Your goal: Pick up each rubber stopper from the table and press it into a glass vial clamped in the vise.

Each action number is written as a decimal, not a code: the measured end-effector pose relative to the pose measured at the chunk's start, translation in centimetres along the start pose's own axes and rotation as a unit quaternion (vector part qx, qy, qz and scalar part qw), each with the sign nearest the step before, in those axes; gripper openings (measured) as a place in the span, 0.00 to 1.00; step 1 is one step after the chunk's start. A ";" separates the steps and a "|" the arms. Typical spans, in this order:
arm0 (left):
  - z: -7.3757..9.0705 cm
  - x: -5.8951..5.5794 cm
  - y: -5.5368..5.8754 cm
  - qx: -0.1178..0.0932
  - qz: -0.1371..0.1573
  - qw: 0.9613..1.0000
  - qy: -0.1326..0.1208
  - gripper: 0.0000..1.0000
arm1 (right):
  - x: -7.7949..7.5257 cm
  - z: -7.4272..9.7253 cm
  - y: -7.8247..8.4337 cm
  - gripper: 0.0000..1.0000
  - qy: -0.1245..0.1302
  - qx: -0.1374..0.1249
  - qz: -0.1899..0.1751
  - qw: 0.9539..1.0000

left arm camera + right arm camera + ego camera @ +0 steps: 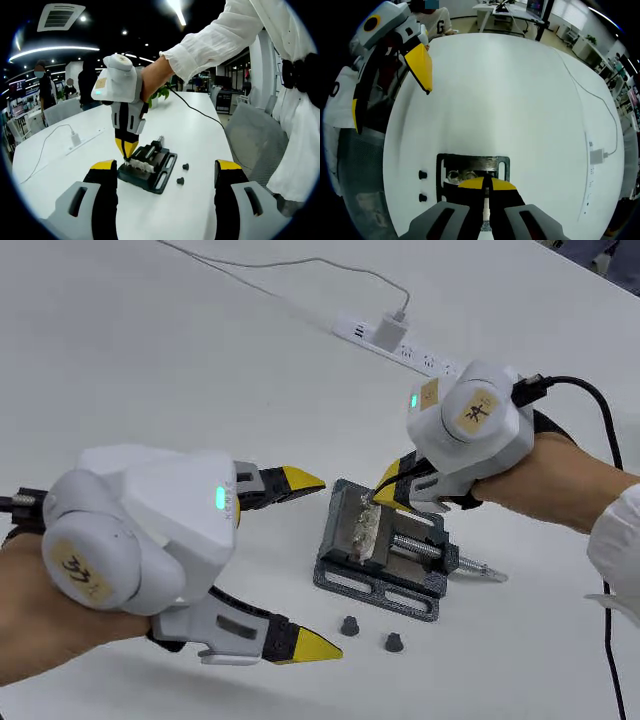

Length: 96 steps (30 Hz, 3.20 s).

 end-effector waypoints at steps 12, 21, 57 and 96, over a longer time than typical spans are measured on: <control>0.0 0.1 -0.1 0.001 0.000 1.000 0.000 0.78 | 0.4 0.0 -0.1 0.00 -0.005 0.011 -0.003 1.000; -0.3 0.0 -0.2 -0.001 -0.002 1.000 0.004 0.78 | 0.8 0.0 -0.1 0.00 0.012 0.016 0.012 1.000; 0.7 -0.4 -0.2 0.022 -0.017 1.000 0.006 0.77 | 0.3 0.1 1.3 0.00 0.042 -0.071 -0.038 0.996; 1.2 -1.5 -1.0 0.045 -0.041 0.998 0.025 0.76 | 5.3 4.8 3.4 0.28 0.108 -0.199 -0.095 0.969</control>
Point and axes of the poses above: the centre of the closed fingertips' face, and the gripper's own axes: z roughly backward along the fingers, x roughly to its left, y roughly out of its underside, the point moved 7 cm from there along z, roughly backward along the fingers, and after that the axes turned 13 degrees about -y, right-handed, at the moved point
